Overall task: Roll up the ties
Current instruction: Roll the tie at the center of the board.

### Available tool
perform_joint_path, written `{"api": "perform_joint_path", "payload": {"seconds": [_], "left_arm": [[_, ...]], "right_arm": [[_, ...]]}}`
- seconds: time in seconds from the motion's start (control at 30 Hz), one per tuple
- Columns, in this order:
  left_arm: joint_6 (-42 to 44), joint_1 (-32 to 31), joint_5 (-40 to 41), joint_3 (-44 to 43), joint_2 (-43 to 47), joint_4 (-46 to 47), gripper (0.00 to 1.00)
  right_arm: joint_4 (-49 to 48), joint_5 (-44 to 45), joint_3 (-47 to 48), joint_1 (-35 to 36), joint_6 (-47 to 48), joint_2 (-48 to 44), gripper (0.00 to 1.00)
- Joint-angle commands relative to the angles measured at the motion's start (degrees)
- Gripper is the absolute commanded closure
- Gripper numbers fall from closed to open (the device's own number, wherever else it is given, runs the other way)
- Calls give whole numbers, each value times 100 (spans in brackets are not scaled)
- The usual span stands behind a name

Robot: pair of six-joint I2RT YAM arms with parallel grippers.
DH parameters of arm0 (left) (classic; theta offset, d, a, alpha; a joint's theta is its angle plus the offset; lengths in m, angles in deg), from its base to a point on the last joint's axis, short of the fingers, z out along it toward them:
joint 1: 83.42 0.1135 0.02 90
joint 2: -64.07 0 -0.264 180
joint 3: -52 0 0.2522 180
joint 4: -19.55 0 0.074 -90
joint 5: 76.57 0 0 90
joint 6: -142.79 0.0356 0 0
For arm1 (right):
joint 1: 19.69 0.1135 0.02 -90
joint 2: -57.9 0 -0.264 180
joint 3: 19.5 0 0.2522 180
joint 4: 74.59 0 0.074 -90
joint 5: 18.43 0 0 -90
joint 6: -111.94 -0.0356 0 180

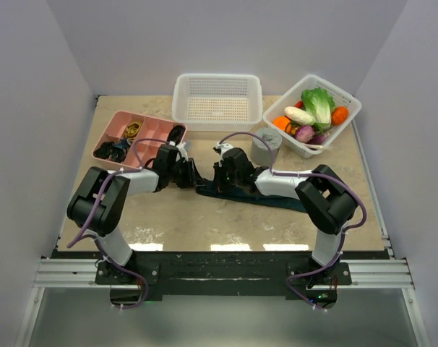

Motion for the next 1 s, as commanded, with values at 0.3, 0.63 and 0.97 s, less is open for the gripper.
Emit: {"api": "perform_joint_path", "payload": {"seconds": [0.3,0.63,0.97], "left_arm": [[456,49,43,-376,188,-423,95],[914,14,517,-806,417,-1425,100],[1090,-530,1308,-1351,329,-2031,100]], "right_arm": [[305,156,52,32,179,-165,100],[270,86,96,24,188,-218,100],[41,-125,227,50,74,46,100]]}}
